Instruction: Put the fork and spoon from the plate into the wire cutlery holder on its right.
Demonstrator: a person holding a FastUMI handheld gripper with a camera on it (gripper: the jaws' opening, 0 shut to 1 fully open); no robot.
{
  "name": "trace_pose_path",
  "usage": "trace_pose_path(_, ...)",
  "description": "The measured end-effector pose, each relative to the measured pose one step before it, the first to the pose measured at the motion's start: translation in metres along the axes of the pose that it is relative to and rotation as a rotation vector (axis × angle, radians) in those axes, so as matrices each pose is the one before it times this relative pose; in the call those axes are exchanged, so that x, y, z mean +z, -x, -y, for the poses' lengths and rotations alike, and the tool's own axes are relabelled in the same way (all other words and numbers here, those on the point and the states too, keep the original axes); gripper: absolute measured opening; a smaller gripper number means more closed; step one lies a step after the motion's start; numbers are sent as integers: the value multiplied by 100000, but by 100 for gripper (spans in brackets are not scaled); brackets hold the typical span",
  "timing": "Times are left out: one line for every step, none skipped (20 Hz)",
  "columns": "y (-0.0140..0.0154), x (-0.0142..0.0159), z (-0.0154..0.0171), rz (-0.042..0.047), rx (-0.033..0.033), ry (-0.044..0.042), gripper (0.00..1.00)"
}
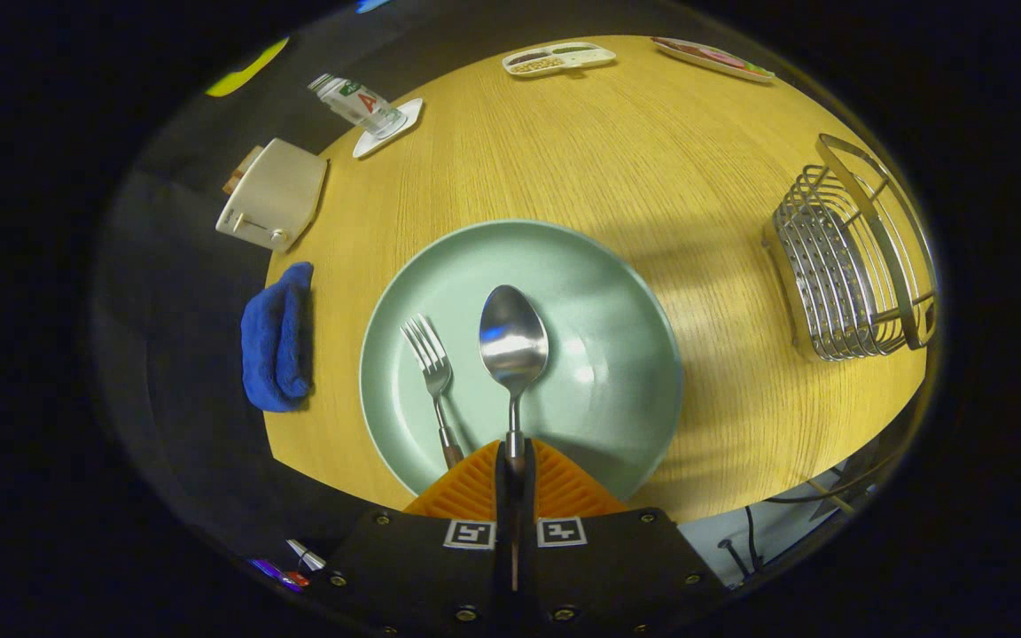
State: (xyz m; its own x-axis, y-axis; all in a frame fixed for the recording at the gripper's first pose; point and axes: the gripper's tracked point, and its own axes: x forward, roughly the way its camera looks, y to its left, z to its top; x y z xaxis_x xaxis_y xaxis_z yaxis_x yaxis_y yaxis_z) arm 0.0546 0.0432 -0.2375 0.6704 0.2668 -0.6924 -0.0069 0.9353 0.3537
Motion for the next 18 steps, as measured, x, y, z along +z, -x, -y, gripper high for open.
trace_pose_path(283,366,24,1148,381,-441,3)
trace_pose_path(272,320,-31,1239,231,-275,3)
trace_pose_path(320,442,15,1458,157,-208,3)
trace_pose_path(354,458,16,1187,-83,-116,3)
trace_pose_path(420,475,148,1268,-688,164,3)
trace_pose_path(471,343,229,1236,-1156,789,3)
trace_pose_path(592,291,275,1111,-1259,1232,3)
trace_pose_path(544,439,98,1495,-392,729,3)
trace_pose_path(604,465,1,1538,391,-232,3)
trace_pose_path(573,335,3,1484,789,-1329,3)
trace_pose_path(553,500,13,1797,722,-2286,3)
trace_pose_path(433,486,127,2166,456,-2285,3)
trace_pose_path(580,613,278,2416,22,-2071,3)
trace_pose_path(723,618,343,2770,-241,-2204,3)
trace_pose_path(762,765,376,2736,-275,-2241,3)
trace_pose_path(896,582,323,2697,-44,-2904,3)
trace_pose_path(826,912,460,2919,-297,-2915,3)
trace_pose_path(682,795,508,2953,-732,-2984,3)
